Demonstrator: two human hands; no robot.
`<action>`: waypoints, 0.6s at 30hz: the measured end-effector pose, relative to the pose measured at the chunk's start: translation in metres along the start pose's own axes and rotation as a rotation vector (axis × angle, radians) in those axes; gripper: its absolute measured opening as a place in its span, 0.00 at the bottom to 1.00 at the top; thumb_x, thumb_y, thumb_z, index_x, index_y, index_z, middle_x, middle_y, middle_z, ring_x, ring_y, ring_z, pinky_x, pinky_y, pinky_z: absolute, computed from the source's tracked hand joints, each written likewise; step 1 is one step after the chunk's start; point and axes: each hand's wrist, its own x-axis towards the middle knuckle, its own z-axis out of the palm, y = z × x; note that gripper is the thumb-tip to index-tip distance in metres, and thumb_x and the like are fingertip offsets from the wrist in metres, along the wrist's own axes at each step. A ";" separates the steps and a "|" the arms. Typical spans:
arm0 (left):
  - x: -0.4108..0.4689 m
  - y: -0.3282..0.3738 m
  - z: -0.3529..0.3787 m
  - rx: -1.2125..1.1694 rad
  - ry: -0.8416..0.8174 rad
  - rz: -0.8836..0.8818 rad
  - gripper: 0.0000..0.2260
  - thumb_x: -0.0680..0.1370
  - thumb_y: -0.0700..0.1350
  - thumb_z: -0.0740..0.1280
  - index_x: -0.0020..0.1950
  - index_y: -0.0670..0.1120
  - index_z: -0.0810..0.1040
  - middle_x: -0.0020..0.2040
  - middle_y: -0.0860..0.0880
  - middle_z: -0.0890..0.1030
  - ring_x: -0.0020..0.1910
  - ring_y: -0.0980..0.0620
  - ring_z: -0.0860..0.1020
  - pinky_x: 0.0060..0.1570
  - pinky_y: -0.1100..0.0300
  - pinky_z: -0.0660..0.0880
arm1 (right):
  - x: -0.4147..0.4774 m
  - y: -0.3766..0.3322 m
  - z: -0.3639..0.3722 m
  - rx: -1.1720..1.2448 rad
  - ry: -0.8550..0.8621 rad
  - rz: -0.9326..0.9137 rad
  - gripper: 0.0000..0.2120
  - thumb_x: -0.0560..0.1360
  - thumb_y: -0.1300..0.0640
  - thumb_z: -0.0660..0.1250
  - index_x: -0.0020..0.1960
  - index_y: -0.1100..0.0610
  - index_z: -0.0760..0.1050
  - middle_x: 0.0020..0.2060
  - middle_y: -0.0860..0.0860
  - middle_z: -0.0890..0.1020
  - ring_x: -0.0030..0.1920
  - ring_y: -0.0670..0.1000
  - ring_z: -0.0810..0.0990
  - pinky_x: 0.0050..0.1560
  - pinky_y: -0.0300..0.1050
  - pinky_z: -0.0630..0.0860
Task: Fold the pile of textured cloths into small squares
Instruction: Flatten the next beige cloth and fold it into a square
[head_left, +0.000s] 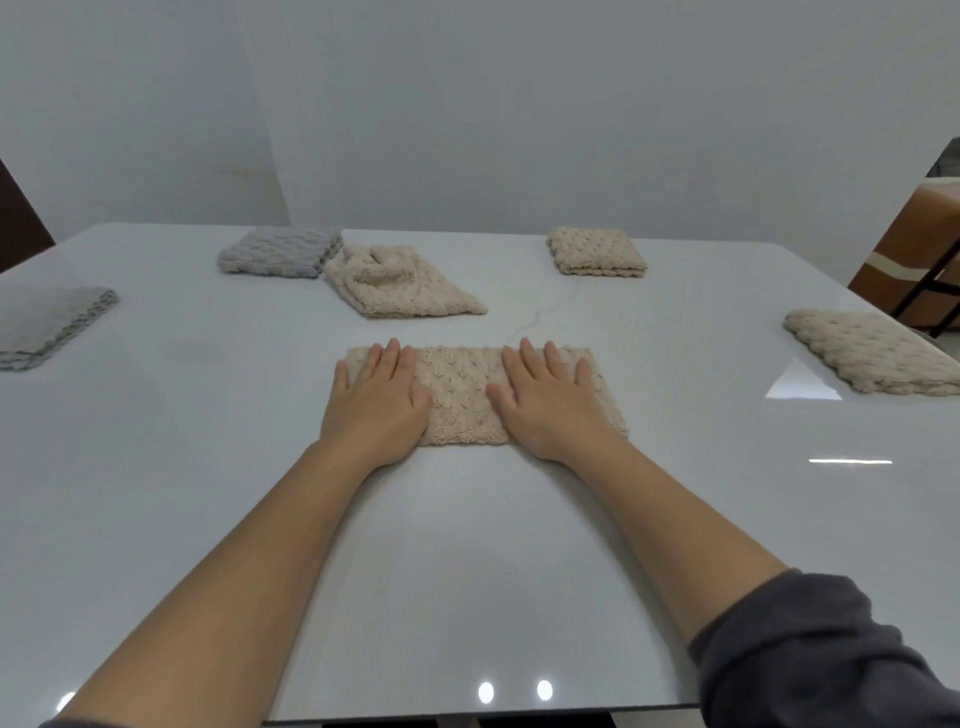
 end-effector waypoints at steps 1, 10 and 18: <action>-0.001 -0.003 0.000 0.002 -0.003 -0.006 0.26 0.83 0.53 0.43 0.80 0.48 0.45 0.80 0.50 0.43 0.78 0.53 0.42 0.76 0.46 0.39 | -0.002 0.006 -0.002 -0.002 -0.004 0.014 0.30 0.82 0.40 0.42 0.80 0.51 0.45 0.80 0.50 0.45 0.79 0.55 0.40 0.75 0.62 0.38; -0.015 -0.034 -0.010 -0.017 -0.050 -0.099 0.26 0.83 0.52 0.42 0.80 0.48 0.43 0.80 0.50 0.45 0.79 0.50 0.46 0.75 0.43 0.42 | -0.013 0.026 -0.008 -0.027 -0.026 0.043 0.29 0.82 0.43 0.41 0.80 0.52 0.43 0.80 0.49 0.44 0.79 0.54 0.40 0.75 0.64 0.38; 0.026 -0.047 -0.044 -0.134 0.096 -0.263 0.16 0.82 0.48 0.51 0.63 0.40 0.69 0.62 0.41 0.74 0.59 0.42 0.73 0.55 0.49 0.70 | -0.011 -0.003 -0.022 0.088 0.047 -0.052 0.27 0.84 0.49 0.43 0.80 0.57 0.46 0.79 0.52 0.48 0.79 0.53 0.43 0.76 0.60 0.37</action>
